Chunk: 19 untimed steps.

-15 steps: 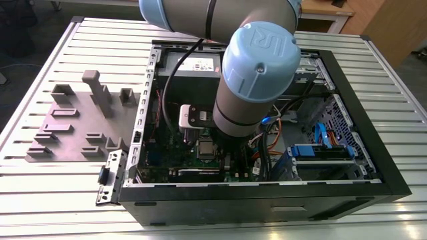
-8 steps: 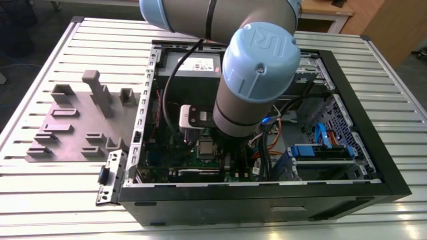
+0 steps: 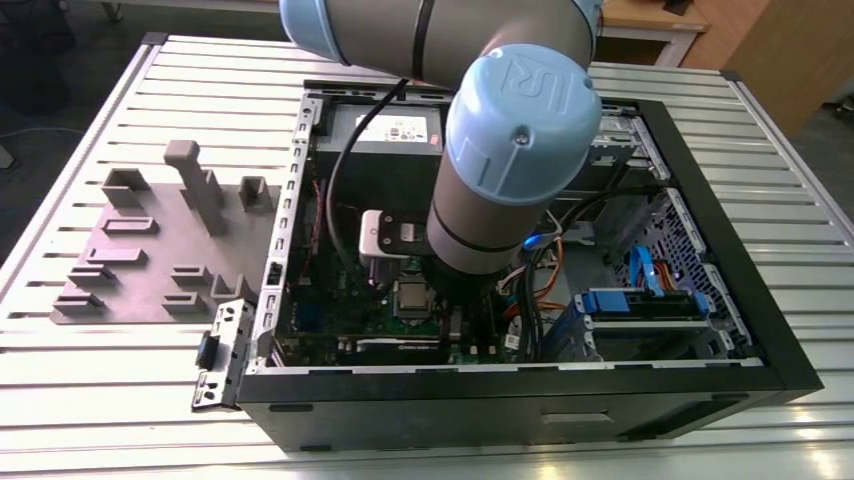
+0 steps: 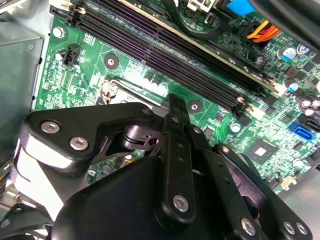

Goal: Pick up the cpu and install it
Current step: 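Install the first cpu locking lever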

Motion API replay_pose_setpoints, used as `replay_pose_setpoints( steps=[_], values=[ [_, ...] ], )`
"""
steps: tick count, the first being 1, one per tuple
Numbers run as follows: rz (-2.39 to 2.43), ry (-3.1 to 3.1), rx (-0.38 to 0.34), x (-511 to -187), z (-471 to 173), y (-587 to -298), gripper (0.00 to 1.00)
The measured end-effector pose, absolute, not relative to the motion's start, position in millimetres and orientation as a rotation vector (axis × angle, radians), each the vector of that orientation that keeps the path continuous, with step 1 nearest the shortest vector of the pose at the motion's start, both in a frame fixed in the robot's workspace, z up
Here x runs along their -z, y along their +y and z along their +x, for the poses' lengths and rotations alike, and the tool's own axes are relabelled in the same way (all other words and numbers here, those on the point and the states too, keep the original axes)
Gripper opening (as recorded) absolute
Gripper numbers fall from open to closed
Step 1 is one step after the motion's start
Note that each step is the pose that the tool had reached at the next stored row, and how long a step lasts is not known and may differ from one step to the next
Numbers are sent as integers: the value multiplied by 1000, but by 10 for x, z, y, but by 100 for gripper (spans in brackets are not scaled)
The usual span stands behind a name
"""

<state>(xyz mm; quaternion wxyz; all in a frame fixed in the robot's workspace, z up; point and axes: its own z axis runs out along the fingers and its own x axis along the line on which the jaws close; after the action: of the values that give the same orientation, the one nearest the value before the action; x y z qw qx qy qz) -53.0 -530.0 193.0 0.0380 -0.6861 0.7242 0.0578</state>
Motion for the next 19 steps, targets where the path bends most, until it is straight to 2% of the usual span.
replay_pose_setpoints(
  steps=[19],
  values=[
    [-2105,2222,-177,-1922,-475,-5300,11]
  ],
)
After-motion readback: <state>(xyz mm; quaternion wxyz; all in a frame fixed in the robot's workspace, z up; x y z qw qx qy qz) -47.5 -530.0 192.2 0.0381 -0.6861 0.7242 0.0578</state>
